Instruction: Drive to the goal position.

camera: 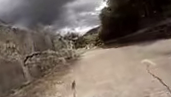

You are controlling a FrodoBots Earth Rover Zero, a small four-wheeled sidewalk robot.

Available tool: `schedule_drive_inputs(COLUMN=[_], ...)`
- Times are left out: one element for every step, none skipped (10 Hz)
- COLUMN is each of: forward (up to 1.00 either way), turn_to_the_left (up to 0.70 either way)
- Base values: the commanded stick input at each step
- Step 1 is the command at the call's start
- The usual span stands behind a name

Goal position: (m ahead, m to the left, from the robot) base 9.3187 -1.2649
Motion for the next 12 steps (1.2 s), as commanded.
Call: schedule_drive_inputs(forward=[0.85, 0.85, 0.85, 0.85, 0.85, 0.85, 0.85, 0.85, 0.85, 0.85, 0.85, 0.85], turn_to_the_left=[0.0, 0.0, 0.0, 0.0, 0.0, 0.0, 0.0, 0.0, 0.0, 0.0, 0.0, 0.0])
